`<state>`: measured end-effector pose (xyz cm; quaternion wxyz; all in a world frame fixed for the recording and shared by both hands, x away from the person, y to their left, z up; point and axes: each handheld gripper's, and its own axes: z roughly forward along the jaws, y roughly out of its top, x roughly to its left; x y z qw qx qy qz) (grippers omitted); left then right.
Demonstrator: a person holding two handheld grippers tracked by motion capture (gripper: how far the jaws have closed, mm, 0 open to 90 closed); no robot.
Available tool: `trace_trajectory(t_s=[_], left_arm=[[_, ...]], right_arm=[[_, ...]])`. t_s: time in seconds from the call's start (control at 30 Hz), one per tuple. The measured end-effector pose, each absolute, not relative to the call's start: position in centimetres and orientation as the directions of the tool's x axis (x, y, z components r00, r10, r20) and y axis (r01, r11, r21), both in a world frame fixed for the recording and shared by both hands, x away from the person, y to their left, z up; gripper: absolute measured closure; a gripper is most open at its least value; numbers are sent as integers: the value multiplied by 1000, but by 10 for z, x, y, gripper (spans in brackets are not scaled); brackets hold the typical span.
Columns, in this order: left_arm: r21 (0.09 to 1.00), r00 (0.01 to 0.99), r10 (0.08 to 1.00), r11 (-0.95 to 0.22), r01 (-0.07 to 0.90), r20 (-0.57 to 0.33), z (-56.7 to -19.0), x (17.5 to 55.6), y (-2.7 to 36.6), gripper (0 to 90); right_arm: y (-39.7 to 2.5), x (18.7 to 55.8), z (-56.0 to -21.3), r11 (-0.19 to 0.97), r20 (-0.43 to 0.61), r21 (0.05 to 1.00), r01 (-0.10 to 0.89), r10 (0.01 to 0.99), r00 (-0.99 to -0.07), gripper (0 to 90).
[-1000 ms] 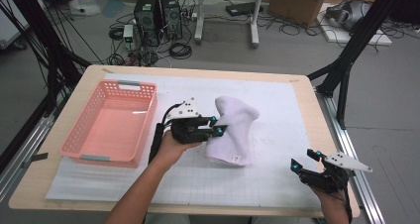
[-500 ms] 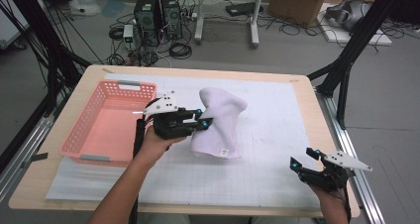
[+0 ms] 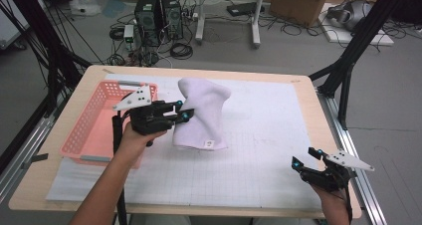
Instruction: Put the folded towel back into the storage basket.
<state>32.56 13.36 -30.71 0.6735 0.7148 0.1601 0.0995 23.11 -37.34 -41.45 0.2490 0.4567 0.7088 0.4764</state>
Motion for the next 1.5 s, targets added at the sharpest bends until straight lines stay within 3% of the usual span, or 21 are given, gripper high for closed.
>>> trace_trajectory(t_s=[0.57,1.23,1.5], left_arm=[[998,919,391,-15,63,-52,-280,322,215,743],[995,886,453,12,100,-95,-294,329,302,743],[977,840,511,5,212,-185,-322,343,337,736]], right_arm=[[-367,233,-413,130,77,903,409,888,-454,242],[-364,233,-414,137,70,895,425,897,-437,242],[-362,233,-416,152,56,890,429,899,-435,242]])
